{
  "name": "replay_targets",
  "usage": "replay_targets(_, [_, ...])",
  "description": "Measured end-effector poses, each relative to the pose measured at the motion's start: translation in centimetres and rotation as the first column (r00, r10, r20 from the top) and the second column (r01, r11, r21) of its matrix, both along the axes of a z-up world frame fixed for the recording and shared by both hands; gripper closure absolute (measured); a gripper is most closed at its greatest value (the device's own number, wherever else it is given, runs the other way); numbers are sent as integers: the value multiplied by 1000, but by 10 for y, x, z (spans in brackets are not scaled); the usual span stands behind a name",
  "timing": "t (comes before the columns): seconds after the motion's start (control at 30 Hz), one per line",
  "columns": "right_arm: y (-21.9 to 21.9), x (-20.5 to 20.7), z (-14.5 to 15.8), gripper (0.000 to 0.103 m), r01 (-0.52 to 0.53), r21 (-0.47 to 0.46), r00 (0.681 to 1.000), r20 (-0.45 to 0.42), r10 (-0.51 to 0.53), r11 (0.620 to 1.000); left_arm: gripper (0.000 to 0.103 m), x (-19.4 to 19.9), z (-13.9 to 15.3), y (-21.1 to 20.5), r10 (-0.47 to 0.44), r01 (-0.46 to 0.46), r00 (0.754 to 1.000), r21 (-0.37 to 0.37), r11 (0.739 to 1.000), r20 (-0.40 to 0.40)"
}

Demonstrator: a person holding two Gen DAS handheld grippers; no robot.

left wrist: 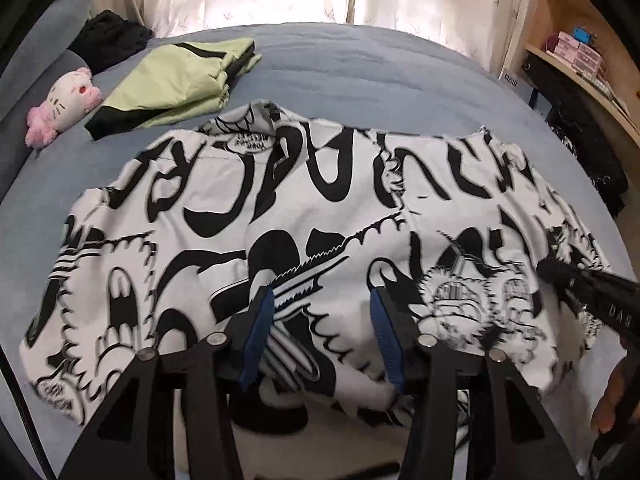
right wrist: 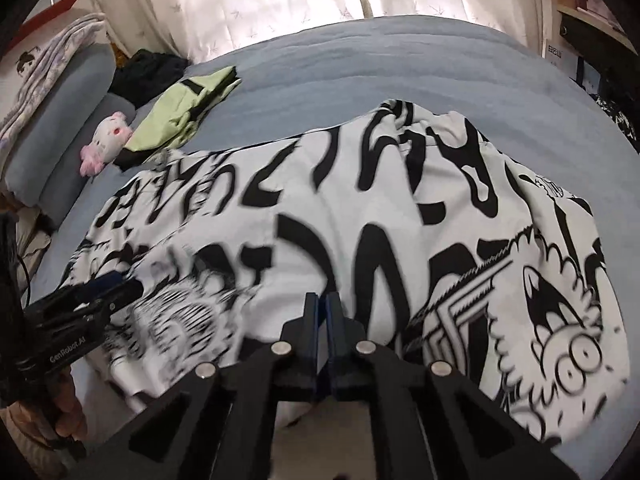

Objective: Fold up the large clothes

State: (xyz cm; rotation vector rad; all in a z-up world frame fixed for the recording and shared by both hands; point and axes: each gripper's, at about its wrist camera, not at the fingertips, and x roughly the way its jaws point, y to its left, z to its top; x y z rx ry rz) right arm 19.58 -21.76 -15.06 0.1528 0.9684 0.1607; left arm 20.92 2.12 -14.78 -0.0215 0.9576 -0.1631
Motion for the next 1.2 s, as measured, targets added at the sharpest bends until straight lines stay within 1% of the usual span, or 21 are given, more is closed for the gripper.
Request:
replay_targets(0.07, [5, -11, 10, 99, -20, 27, 1000, -3, 20, 999, 48, -10, 13, 2, 12, -12, 1000, 4, 1000, 19])
replay_targets(0.17, [14, -36, 30, 99, -30, 31, 999, 17, 29, 999, 48, -31, 36, 6, 24, -25, 998, 20, 999, 53])
replay_targets(0.3, [24, -62, 55, 99, -41, 56, 999, 31, 40, 998, 48, -55, 63, 12, 32, -34, 996, 29, 999, 79])
replay_targets(0.47, [37, -96, 87, 98, -66, 38, 996, 54, 64, 997, 47, -91, 97, 21, 39, -42, 995, 27, 999, 94])
replay_targets(0.57, [48, -119, 108, 98, -87, 36, 993, 88, 83, 996, 47, -110, 114, 29, 48, -49, 994, 3, 999, 100])
replay_targets(0.67, [57, -137, 124, 98, -111, 31, 988, 113, 106, 993, 47, -127, 129, 37, 67, -68, 991, 4, 998, 117])
replay_targets(0.77, [69, -154, 140, 98, -138, 14, 982, 133, 135, 990, 47, -144, 140, 42, 97, -105, 983, 42, 994, 154])
replay_targets(0.8, [71, -158, 144, 98, -145, 6, 980, 142, 142, 989, 43, -151, 143, 44, 100, -109, 981, 48, 993, 164])
replay_targets(0.87, [76, -172, 156, 98, -160, -13, 973, 167, 160, 987, 39, -163, 149, 50, 101, -109, 980, 34, 994, 170])
replay_targets(1.0, [80, -196, 175, 98, -185, -29, 961, 201, 188, 982, 39, -182, 156, 58, 109, -115, 977, 21, 993, 182])
replay_targets(1.13, [82, -222, 191, 97, -201, -42, 953, 223, 206, 979, 39, -197, 156, 64, 115, -119, 977, 7, 993, 177])
replay_targets(1.2, [83, -233, 197, 94, -210, -46, 947, 237, 215, 977, 39, -203, 154, 68, 121, -123, 978, -2, 992, 171])
